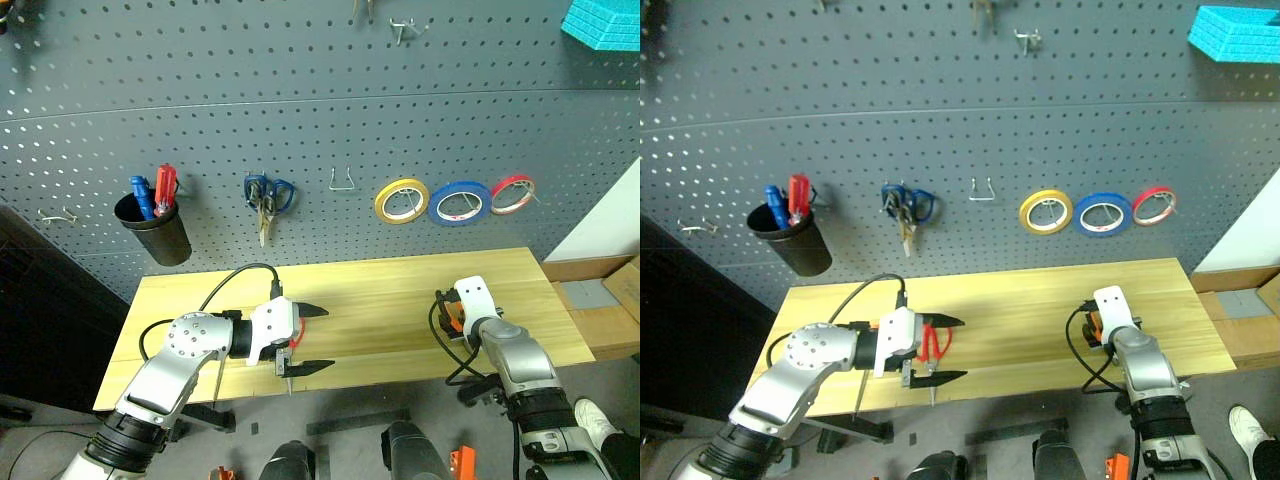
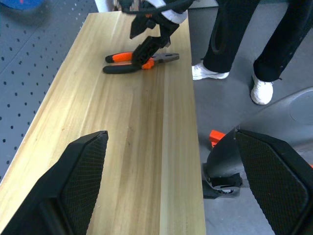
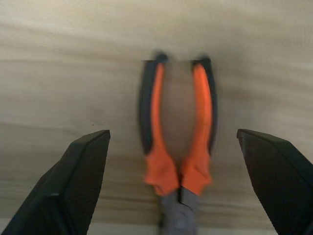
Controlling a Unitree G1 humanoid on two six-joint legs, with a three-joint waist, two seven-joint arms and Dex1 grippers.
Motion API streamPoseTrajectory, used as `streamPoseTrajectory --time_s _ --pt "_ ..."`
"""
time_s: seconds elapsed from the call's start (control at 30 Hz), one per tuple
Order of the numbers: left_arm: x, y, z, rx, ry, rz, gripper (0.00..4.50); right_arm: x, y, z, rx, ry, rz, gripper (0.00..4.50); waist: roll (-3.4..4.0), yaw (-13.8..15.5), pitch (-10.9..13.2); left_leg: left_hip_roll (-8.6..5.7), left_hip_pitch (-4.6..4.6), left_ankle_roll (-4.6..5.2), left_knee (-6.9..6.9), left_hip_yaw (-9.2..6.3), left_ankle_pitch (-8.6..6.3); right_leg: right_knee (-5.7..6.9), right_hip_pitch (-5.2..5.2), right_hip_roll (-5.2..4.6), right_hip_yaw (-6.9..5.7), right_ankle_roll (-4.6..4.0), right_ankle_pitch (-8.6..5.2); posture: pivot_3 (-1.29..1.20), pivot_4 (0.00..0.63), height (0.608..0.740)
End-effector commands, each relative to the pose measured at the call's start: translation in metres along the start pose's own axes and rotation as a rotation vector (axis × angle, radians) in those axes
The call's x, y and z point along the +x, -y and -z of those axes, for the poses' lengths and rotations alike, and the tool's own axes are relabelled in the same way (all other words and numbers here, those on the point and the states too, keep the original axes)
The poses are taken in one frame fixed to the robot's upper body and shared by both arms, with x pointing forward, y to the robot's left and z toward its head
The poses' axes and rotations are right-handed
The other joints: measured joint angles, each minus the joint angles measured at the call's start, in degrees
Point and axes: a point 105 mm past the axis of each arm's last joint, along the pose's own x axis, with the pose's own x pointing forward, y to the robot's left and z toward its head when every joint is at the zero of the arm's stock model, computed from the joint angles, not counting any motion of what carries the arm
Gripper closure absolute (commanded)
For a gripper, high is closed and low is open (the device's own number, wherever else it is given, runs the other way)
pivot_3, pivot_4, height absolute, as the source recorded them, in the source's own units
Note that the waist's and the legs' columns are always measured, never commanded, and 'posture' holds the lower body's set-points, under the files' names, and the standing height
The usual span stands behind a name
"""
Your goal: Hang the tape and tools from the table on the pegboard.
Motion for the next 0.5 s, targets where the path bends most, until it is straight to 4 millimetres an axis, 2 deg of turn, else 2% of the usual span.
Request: streamPoseTrajectory --time_s 0.03,0.27,0.37,0.5 --pt "0.000 0.000 -0.008 0.042 0.021 -0.014 0.10 0.006 0.005 -0.006 -0.029 0.018 0.013 0.04 -0.01 -0.35 -0.01 0.00 0.00 0.00 0.00 0.00 0.00 0.00 0.00 0.00 0.00 0.00 0.00 -0.14 0.124 0.740" --pt "-0.001 0.000 -0.007 0.040 0.020 -0.024 0.10 0.020 0.011 0.000 -0.001 -0.031 -0.009 0.04 -0.01 -0.65 -0.01 0.01 0.01 0.00 0.02 0.01 0.00 0.04 0.00 0.01 0.02 0.01 0.01 -0.13 0.123 0.740" --pt "-0.002 -0.002 -0.006 0.041 0.020 -0.036 0.10 0.024 0.015 0.004 0.071 -0.075 -0.031 0.04 -0.02 -0.66 -0.03 0.01 0.02 0.00 0.04 0.01 0.00 0.04 0.00 0.03 0.02 0.00 0.03 -0.13 0.122 0.740" --pt "-0.001 -0.002 -0.007 0.030 0.029 -0.050 0.10 0.027 0.011 0.008 0.090 -0.120 -0.096 0.04 -0.03 -0.66 -0.06 0.04 0.01 0.00 0.03 0.00 0.00 0.03 0.00 0.07 0.02 -0.04 0.06 -0.13 0.121 0.740"
